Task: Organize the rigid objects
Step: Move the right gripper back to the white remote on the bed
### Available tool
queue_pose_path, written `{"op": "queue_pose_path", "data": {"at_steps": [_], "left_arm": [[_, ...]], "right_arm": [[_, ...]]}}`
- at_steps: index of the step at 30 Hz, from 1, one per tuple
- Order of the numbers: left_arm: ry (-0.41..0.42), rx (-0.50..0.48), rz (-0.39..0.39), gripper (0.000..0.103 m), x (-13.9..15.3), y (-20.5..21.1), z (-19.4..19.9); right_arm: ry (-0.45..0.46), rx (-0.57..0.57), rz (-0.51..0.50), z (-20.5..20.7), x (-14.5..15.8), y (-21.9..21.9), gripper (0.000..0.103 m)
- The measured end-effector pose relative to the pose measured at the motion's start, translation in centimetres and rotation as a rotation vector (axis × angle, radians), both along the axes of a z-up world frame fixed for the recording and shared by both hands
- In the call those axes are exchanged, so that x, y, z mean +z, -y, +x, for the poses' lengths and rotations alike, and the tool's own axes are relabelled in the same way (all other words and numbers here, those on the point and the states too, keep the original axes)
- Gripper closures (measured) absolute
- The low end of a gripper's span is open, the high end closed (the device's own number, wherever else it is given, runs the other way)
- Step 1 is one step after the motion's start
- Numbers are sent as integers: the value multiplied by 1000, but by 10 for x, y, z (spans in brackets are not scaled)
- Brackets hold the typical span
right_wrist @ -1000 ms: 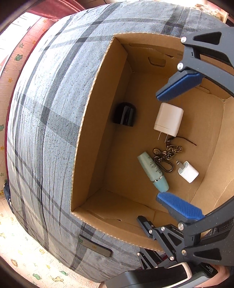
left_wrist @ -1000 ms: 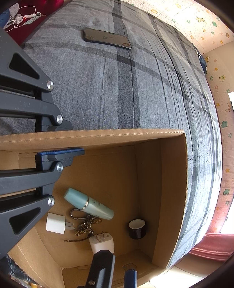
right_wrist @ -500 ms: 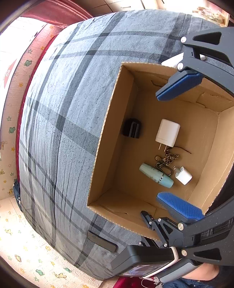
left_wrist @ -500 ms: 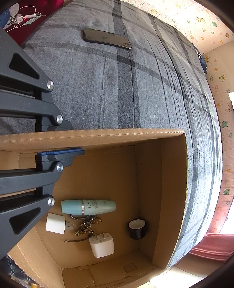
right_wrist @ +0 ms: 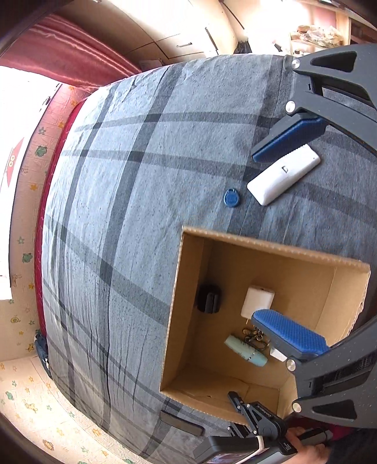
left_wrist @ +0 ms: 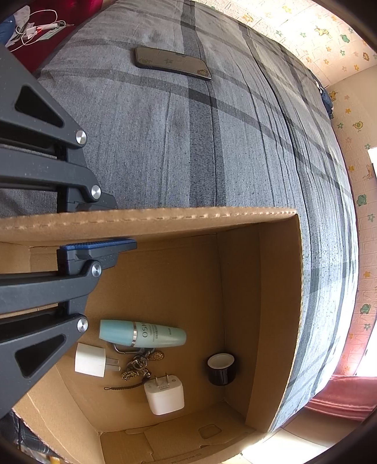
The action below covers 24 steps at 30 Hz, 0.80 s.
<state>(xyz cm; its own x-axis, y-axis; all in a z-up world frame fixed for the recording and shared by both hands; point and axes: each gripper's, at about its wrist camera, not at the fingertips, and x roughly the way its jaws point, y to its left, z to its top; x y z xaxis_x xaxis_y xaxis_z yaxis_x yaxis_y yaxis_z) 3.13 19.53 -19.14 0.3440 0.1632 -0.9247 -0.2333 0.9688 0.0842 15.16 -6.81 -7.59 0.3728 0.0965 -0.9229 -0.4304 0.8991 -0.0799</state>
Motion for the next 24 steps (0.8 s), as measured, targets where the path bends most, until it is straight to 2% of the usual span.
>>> {"op": "queue_pose_path", "data": {"at_steps": [6, 15, 24], "left_arm": [[-2, -1, 2, 91, 1, 1, 0], [-2, -1, 2, 91, 1, 1, 0], [-2, -1, 4, 91, 1, 1, 0]], "right_arm": [[-6, -80, -15, 14, -4, 45, 0], [-43, -187, 3, 24, -37, 95, 0], [-91, -167, -5, 25, -82, 108, 0]]}}
